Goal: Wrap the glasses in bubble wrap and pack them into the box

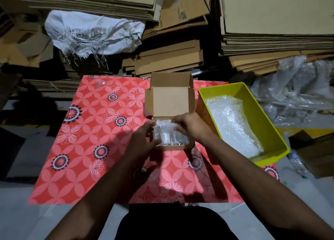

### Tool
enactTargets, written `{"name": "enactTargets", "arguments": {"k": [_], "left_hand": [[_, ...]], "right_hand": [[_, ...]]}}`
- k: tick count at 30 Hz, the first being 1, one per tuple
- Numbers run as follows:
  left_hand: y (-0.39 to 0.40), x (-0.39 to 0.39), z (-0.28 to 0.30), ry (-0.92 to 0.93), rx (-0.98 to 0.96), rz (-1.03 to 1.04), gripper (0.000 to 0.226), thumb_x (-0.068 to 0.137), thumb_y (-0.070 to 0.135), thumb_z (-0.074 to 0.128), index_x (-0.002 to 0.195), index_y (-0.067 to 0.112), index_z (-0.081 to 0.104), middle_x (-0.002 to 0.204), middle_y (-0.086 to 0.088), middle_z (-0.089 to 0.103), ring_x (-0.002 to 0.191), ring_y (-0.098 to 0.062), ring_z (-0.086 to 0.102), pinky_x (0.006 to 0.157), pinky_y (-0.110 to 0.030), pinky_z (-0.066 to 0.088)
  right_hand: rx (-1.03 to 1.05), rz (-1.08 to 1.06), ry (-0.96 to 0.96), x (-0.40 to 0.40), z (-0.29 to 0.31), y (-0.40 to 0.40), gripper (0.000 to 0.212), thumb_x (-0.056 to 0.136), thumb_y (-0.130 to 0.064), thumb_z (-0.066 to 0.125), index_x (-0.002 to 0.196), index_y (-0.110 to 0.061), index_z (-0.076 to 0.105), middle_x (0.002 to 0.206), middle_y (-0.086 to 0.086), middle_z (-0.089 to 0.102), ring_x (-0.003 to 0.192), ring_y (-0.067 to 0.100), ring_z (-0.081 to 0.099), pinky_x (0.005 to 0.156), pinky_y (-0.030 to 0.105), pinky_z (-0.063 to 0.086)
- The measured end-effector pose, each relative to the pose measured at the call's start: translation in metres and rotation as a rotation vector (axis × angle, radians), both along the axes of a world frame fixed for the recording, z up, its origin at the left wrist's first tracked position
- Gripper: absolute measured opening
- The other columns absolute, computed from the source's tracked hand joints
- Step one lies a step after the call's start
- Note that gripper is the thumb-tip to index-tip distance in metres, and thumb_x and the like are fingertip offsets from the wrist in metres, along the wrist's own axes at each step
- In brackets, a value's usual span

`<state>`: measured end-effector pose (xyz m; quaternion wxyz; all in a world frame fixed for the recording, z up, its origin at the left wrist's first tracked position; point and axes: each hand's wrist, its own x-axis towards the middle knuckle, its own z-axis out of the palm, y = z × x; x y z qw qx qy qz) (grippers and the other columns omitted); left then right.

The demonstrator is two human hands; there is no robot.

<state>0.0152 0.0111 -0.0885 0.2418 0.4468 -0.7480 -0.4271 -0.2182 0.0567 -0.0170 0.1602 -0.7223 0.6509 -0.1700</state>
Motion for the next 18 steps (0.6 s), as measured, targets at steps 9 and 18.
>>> {"name": "enactTargets", "arguments": {"k": [9, 18], "left_hand": [[-0.002, -0.005, -0.004, -0.124, -0.149, -0.088, 0.032, 0.073, 0.018, 0.083, 0.103, 0.028, 0.077, 0.092, -0.001, 0.060, 0.087, -0.019, 0.060, 0.083, -0.044, 0.052], [-0.005, -0.006, -0.004, -0.290, -0.254, -0.188, 0.027, 0.077, 0.020, 0.077, 0.102, 0.029, 0.075, 0.093, -0.001, 0.053, 0.088, -0.020, 0.054, 0.080, -0.034, 0.047]], "right_hand": [[0.249, -0.010, -0.104, 0.017, -0.037, 0.005, 0.011, 0.081, 0.000, 0.074, 0.092, -0.003, 0.073, 0.080, 0.013, 0.070, 0.062, 0.006, 0.055, 0.063, 0.014, 0.046], [0.361, 0.012, 0.205, -0.014, -0.042, 0.017, 0.020, 0.079, -0.007, 0.066, 0.094, -0.017, 0.075, 0.086, 0.003, 0.076, 0.083, 0.021, 0.069, 0.070, 0.026, 0.049]]}}
